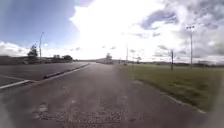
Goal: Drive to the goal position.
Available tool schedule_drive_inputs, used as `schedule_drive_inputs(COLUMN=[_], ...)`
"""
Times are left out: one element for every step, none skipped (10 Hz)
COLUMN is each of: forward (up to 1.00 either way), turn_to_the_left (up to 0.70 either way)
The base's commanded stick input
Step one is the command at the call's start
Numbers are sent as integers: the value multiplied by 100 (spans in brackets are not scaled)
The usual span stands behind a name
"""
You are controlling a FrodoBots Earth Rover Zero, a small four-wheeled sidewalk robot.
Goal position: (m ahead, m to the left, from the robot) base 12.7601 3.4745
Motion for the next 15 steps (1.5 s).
schedule_drive_inputs(forward=[0,0,0,0,0,0,36,75,100,100,100,100,100,100,100], turn_to_the_left=[0,0,0,0,0,0,0,0,0,0,0,0,0,0,0])
